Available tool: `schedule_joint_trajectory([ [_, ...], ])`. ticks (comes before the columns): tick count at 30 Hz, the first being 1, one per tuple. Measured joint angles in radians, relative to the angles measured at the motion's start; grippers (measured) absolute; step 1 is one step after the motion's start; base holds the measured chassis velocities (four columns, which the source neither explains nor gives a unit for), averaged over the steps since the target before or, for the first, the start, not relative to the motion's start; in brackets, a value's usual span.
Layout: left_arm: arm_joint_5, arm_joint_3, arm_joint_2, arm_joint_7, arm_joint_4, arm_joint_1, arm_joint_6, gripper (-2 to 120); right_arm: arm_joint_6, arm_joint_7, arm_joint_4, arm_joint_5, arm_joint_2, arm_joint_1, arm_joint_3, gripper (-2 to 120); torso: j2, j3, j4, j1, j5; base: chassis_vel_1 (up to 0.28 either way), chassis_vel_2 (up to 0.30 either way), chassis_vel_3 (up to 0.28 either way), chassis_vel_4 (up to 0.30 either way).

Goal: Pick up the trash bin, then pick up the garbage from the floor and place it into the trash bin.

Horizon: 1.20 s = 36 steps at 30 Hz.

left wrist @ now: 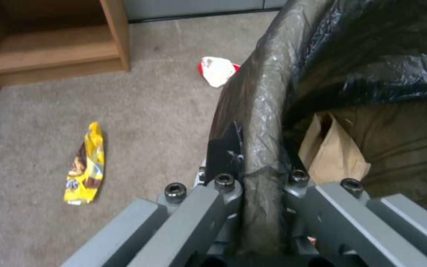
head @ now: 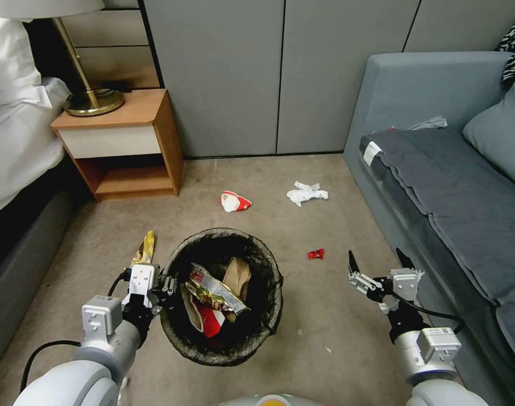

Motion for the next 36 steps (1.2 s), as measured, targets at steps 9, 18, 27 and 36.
schedule_joint_trajectory([
  [9,0.000,-0.001,0.001,0.000,0.000,0.003,0.000,1,0.000,0.000,-0.005,0.000,-0.002,0.002,-0.005,100,0.000,0.000,-0.0002,0.000,0.0001,-0.161,0.159,0.155,-0.157],
  [18,0.001,-0.004,0.001,0.000,0.000,0.002,0.000,1,0.000,0.000,-0.007,-0.001,-0.001,0.001,-0.009,100,0.000,0.000,0.0000,0.000,-0.0002,-0.155,0.163,0.162,-0.157],
  [27,0.000,-0.004,0.001,-0.001,0.000,0.000,0.000,1,-0.002,0.015,-0.018,-0.003,0.001,0.008,-0.024,100,0.000,0.000,-0.0001,0.000,-0.0003,-0.163,0.151,0.168,-0.161],
  [36,-0.008,-0.006,0.006,-0.001,0.000,0.004,0.002,1,-0.159,0.047,-0.112,0.098,-0.053,0.081,-0.044,100,0.000,0.000,0.0000,0.000,0.0000,-0.068,0.054,0.063,-0.069],
])
